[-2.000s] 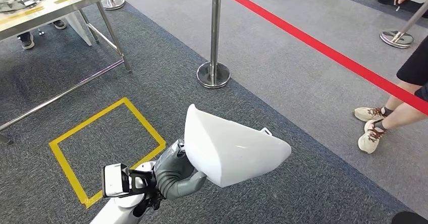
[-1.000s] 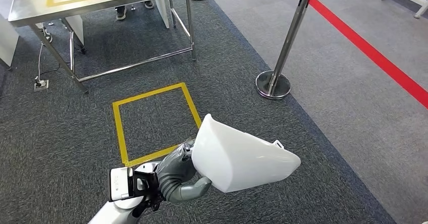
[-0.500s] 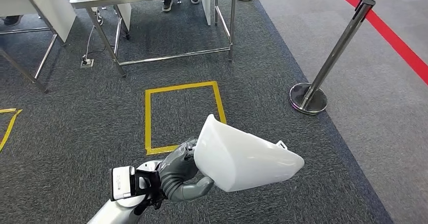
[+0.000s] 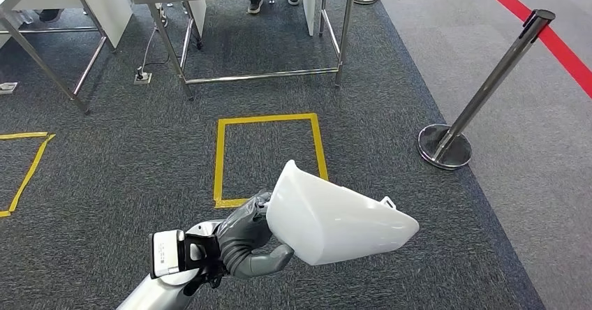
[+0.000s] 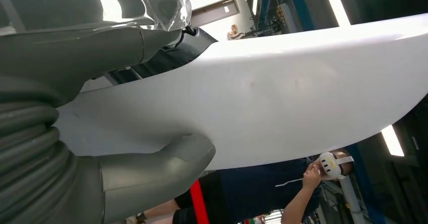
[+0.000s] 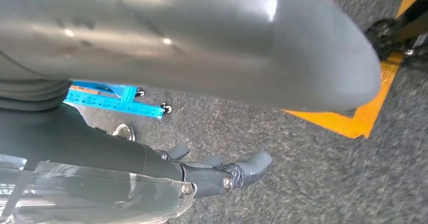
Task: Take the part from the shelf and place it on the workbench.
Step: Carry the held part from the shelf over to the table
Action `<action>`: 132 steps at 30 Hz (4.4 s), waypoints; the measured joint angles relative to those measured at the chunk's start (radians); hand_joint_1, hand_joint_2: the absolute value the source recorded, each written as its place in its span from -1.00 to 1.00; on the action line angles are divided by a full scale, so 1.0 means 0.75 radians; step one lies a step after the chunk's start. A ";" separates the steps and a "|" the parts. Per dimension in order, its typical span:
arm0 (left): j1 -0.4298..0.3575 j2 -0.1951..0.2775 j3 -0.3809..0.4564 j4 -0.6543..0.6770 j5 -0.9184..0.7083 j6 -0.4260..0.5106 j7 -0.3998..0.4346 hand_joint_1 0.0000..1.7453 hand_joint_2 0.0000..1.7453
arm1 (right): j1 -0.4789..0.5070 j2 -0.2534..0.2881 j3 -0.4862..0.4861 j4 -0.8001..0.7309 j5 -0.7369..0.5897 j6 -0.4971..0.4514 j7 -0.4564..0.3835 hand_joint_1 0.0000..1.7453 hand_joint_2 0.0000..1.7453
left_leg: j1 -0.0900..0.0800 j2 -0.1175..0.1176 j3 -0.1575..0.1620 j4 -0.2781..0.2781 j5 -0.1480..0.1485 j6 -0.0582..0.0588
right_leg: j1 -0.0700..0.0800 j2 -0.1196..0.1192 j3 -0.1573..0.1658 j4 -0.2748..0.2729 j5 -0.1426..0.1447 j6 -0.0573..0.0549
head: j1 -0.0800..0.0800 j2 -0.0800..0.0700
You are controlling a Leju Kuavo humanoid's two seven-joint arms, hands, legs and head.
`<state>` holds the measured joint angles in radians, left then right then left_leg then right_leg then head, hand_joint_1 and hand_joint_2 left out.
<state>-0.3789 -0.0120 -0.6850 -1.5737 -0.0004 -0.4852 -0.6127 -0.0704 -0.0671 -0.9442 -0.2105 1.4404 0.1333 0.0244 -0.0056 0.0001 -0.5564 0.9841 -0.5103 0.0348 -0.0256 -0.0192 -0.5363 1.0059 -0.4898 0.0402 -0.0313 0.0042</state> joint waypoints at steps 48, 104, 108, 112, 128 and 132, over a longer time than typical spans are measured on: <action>-0.065 -0.009 -0.056 0.036 0.033 -0.022 -0.015 1.00 1.00 | 0.016 0.026 -0.048 0.005 -0.025 -0.033 -0.033 -1.00 -1.00 | -0.003 -0.023 0.016 0.132 -0.034 -0.029 | 0.004 0.025 -0.070 0.015 0.038 -0.050 | 0.002 0.000; -0.057 -0.009 -0.047 0.048 0.025 0.003 -0.021 1.00 1.00 | 0.014 0.026 -0.055 0.007 0.001 -0.015 -0.017 -1.00 -1.00 | 0.000 -0.114 0.063 0.049 -0.049 0.016 | 0.012 0.052 -0.117 0.070 -0.024 -0.016 | 0.004 0.000; -0.061 -0.010 -0.040 0.040 0.023 0.008 -0.024 1.00 1.00 | 0.001 0.017 -0.055 0.005 -0.002 -0.020 -0.018 -1.00 -1.00 | -0.007 -0.106 0.087 0.109 -0.055 -0.014 | 0.013 0.052 -0.055 0.032 0.002 -0.044 | 0.003 0.000; -0.061 -0.004 -0.036 0.039 0.021 0.011 -0.025 1.00 1.00 | 0.004 0.018 -0.055 0.005 -0.002 -0.021 -0.022 -1.00 -1.00 | 0.001 -0.022 -0.086 0.359 -0.135 -0.041 | 0.003 0.042 -0.002 0.029 -0.023 -0.056 | -0.017 0.000; -0.058 0.009 -0.039 0.070 0.009 0.029 -0.048 1.00 1.00 | 0.007 0.036 -0.054 0.006 -0.008 -0.024 -0.039 -1.00 -1.00 | 0.011 -0.011 0.002 0.051 -0.019 0.022 | -0.004 0.028 -0.154 0.412 -0.167 0.021 | -0.001 0.000; -0.069 -0.004 -0.048 0.090 0.009 0.029 -0.048 1.00 1.00 | 0.019 0.039 -0.056 0.007 -0.021 -0.025 -0.036 -1.00 -1.00 | 0.010 -0.023 0.104 0.048 -0.106 0.018 | 0.002 0.027 -0.251 0.272 -0.181 0.011 | 0.003 0.000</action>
<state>-0.4305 -0.0154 -0.7207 -1.5061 0.0061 -0.4631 -0.6484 -0.0562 -0.0380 -0.9859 -0.2054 1.4243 0.1146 -0.0027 0.0021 -0.0175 -0.4785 1.0204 -0.5897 0.0485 -0.0240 0.0012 -0.7243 1.2101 -0.6256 0.0487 -0.0292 0.0042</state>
